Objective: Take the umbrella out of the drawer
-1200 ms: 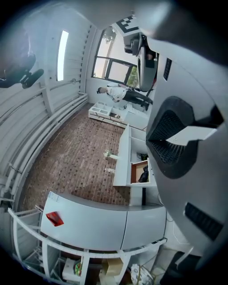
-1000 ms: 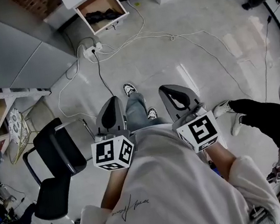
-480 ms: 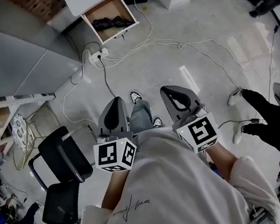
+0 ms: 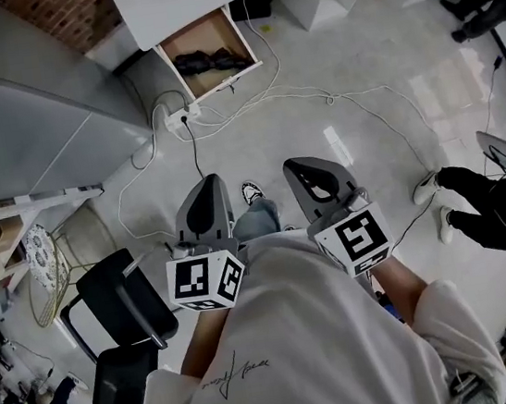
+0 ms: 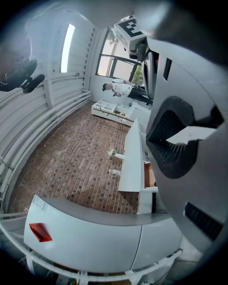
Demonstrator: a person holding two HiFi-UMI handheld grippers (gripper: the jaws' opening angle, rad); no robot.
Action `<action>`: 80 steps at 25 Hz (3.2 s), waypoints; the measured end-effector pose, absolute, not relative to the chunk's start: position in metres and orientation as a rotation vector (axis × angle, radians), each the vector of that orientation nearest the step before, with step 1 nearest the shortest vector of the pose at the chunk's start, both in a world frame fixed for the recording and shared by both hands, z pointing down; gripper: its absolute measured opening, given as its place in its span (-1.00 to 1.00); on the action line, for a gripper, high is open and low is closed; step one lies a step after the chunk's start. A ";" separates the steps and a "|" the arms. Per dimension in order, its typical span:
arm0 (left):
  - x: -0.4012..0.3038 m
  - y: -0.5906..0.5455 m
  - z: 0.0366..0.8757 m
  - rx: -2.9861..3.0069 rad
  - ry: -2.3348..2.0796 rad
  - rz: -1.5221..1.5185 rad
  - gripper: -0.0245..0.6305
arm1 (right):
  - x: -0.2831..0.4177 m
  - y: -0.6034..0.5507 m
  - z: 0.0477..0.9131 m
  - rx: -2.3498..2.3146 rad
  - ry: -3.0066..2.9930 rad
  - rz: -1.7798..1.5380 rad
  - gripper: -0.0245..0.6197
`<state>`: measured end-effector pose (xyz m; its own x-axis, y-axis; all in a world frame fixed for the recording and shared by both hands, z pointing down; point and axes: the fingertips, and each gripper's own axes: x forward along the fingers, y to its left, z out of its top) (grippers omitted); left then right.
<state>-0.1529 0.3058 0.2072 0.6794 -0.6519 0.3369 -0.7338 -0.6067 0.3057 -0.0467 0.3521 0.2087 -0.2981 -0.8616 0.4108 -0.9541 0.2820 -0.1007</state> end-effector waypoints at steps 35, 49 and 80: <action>-0.128 0.153 0.194 2.487 -1.214 0.170 -0.87 | -0.009 0.173 0.190 1.554 -2.347 0.314 -0.88; -0.054 0.085 0.193 2.435 -1.417 0.203 -0.87 | 0.062 0.085 0.204 1.356 -2.468 0.314 -0.88; -0.032 0.036 0.256 2.224 -1.549 0.259 -0.87 | 0.065 0.011 0.296 0.999 -2.507 0.395 -0.87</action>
<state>-0.0324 0.0360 0.2561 0.3631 -0.8506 0.3804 -0.9281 -0.2940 0.2286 0.0647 0.0112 0.2956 -0.6584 -0.5867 0.4715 -0.7032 0.7028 -0.1074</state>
